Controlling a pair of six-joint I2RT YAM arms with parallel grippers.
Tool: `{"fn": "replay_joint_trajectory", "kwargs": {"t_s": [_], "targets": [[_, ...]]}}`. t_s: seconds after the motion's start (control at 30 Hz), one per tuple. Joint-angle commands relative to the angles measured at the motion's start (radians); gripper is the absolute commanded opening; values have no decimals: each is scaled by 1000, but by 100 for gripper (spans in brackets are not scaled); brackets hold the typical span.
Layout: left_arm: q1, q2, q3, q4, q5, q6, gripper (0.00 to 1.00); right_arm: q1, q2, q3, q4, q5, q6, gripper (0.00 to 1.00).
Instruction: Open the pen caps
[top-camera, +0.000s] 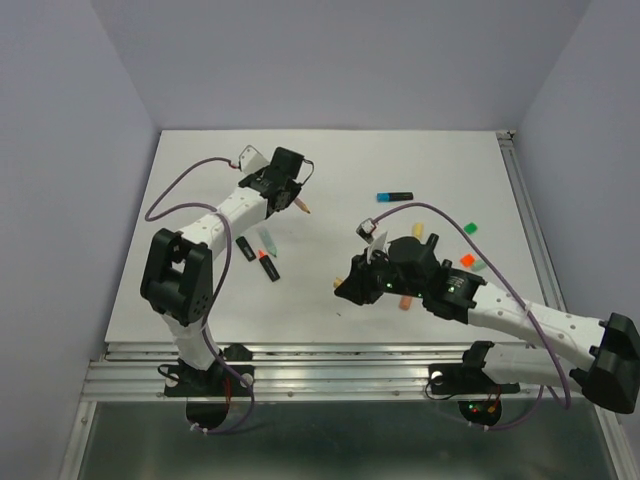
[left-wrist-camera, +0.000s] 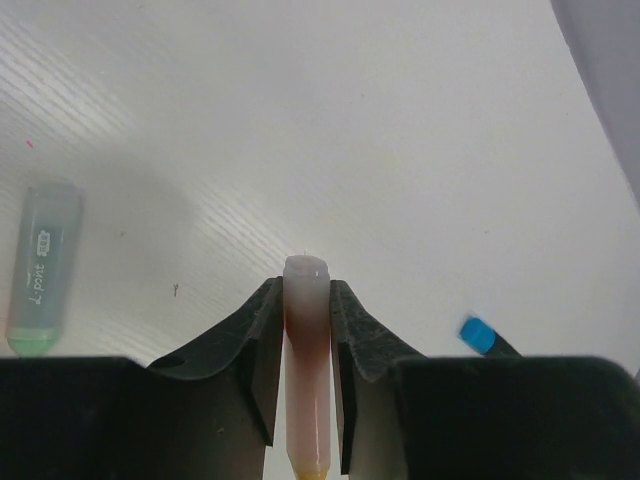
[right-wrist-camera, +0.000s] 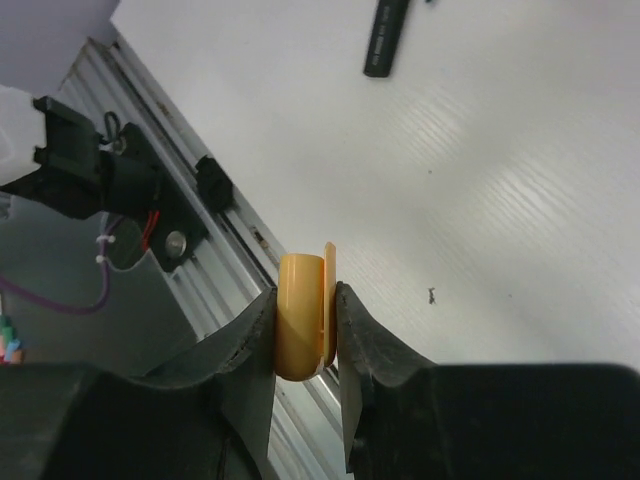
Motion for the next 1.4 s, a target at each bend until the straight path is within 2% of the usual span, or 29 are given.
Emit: {"fn": "replay_joint_trajectory", "kwargs": {"t_s": [0.0, 0.1, 0.17, 0.27, 0.37, 0.57, 0.7, 0.87, 1.07, 1.27, 1.3, 1.37], "targets": [[-17, -71, -2, 49, -20, 153, 0, 1, -20, 27, -125, 247, 85, 1], [-19, -103, -51, 115, 63, 374, 0, -24, 15, 56, -213, 392, 127, 1], [-19, -135, -94, 123, 74, 460, 0, -64, 23, 55, -242, 404, 138, 1], [-19, -187, -203, 171, 84, 531, 0, -195, 17, 33, -250, 378, 151, 1], [-19, -207, -292, 171, 115, 536, 0, -392, 20, 10, -262, 376, 130, 1], [-20, -190, -326, 126, 44, 471, 0, -626, 67, -3, -296, 423, 84, 1], [-22, -125, -278, 106, 44, 459, 0, -704, 109, -20, -293, 429, 75, 1], [-22, -28, -235, 60, -23, 381, 0, -784, 203, -34, -286, 527, 124, 3], [-22, 69, -163, 25, -49, 381, 0, -812, 277, -19, -279, 586, 153, 7], [-22, 81, -142, 16, -57, 401, 13, -862, 317, 4, -240, 578, 147, 8], [-22, 81, -140, 14, -57, 404, 24, -867, 328, 12, -242, 579, 141, 8], [-22, 83, -137, 16, -57, 413, 37, -868, 365, 39, -250, 585, 138, 8]]}}
